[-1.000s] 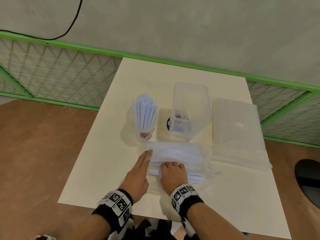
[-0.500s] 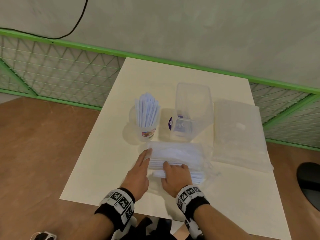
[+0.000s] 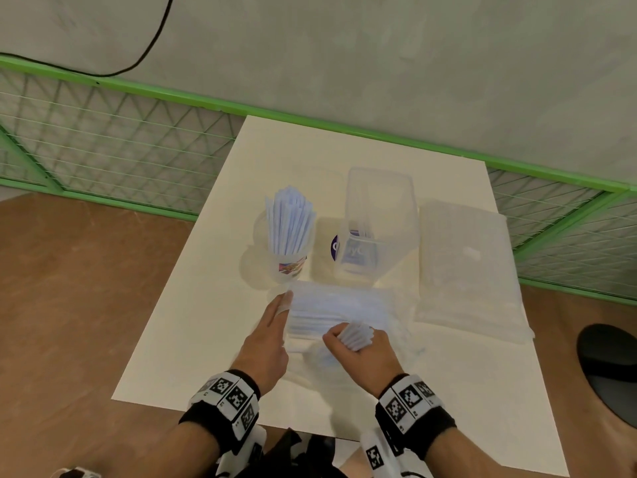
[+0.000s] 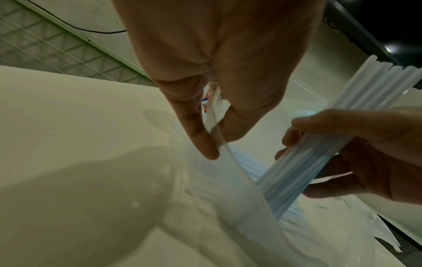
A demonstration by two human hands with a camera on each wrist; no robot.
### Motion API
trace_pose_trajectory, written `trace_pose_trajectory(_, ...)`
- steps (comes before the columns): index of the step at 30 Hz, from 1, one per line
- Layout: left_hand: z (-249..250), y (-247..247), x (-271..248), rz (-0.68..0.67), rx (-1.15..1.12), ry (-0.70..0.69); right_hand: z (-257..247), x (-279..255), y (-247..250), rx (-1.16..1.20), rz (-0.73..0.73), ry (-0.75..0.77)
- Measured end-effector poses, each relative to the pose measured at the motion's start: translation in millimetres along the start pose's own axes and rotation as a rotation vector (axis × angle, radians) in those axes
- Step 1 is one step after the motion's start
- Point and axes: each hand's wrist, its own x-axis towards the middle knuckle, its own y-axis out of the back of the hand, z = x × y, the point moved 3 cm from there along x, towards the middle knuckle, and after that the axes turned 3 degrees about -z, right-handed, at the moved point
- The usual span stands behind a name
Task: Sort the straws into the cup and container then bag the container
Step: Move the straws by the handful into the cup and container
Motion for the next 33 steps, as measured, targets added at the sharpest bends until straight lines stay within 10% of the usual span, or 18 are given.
trace_pose_trajectory(14, 3.3, 1.0, 0.3, -0.002, -0.029, -0.046, -206.2, 59.1, 104.2, 0.164, 0.250, 0.377)
trace_pose_trajectory(23, 8.6, 6.7, -2.4, -0.014, -0.027, -0.010, -200.7, 113.7, 58.8, -0.099, 0.146, 0.325)
trace_pose_trajectory(33, 8.5, 3.7, -1.3, -0.075, -0.016, 0.044, -182.9, 31.9, 77.7, 0.018, 0.303, 0.593)
